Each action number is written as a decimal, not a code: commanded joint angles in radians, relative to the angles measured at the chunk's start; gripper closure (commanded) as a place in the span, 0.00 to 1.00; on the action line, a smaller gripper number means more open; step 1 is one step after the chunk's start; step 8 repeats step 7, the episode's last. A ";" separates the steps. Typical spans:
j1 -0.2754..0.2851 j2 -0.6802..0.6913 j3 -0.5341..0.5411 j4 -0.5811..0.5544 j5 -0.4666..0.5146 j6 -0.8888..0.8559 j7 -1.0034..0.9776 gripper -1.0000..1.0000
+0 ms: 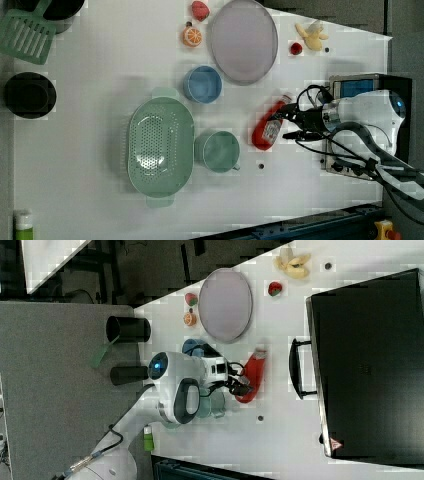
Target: Pick ketchup from strainer and place it on the table
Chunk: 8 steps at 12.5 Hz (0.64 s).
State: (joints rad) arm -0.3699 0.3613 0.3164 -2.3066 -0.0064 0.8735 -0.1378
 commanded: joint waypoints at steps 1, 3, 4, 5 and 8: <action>-0.017 -0.086 0.004 0.028 0.009 0.002 -0.038 0.00; -0.017 -0.148 0.005 0.076 0.010 -0.042 -0.038 0.00; -0.017 -0.181 0.004 0.111 0.015 -0.084 -0.034 0.00; -0.017 -0.211 0.003 0.154 0.021 -0.134 -0.025 0.00; -0.017 -0.260 0.003 0.254 0.021 -0.263 0.018 0.00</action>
